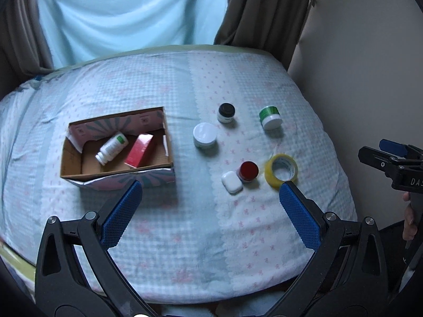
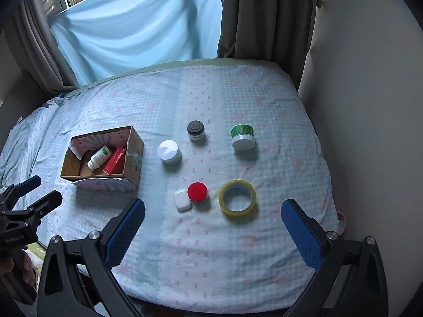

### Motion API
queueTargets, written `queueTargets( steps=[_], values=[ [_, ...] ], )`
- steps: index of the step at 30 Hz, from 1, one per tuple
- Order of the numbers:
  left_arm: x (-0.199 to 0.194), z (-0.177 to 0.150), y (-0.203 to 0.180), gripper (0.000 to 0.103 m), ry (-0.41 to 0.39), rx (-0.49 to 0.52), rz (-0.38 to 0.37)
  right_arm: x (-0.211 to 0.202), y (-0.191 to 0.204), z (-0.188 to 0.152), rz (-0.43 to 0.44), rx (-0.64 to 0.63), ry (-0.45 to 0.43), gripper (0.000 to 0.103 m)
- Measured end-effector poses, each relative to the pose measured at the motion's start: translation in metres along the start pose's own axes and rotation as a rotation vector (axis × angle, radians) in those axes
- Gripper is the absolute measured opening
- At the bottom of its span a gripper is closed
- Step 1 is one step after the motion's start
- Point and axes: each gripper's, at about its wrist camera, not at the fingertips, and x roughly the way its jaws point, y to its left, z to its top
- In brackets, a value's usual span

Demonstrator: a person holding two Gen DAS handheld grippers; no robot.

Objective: Organize rigid objects
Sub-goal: 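Lift both tools away from the box toward the remaining items, then grasp the red-lidded jar with left tool while right tool grasps the yellow tape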

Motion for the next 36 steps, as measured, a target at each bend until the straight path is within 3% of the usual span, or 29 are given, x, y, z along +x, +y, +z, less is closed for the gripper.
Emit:
queueTargets(
  steps=[5,12,23,27,32,36],
  values=[
    [0.031,-0.007,-0.033,0.103,0.007,0.071,-0.024,0.018,-0.027,-0.017,0.009,-0.018,0.006,0.103],
    [0.113,-0.017,-0.057,0.103,0.073,0.184,-0.103,0.069,-0.049,-0.042,-0.019,-0.012,0.021,0.103],
    [0.266,-0.037,-0.067,0.103,0.152,0.304,-0.148,0.195,-0.066,-0.08,-0.032,0.063,0.066,0.103],
    [0.303,-0.046,-0.07,0.102,0.162,0.34,-0.182,0.236,-0.069,-0.095,-0.042,0.05,0.06,0.103],
    [0.334,-0.051,-0.082,0.097,0.163,0.415,-0.224,0.265,-0.065,-0.102,-0.029,-0.052,0.036,0.103],
    [0.355,-0.051,-0.092,0.086,0.177,0.45,-0.247,0.282,-0.064,-0.1,-0.013,-0.102,0.008,0.103]
  ],
)
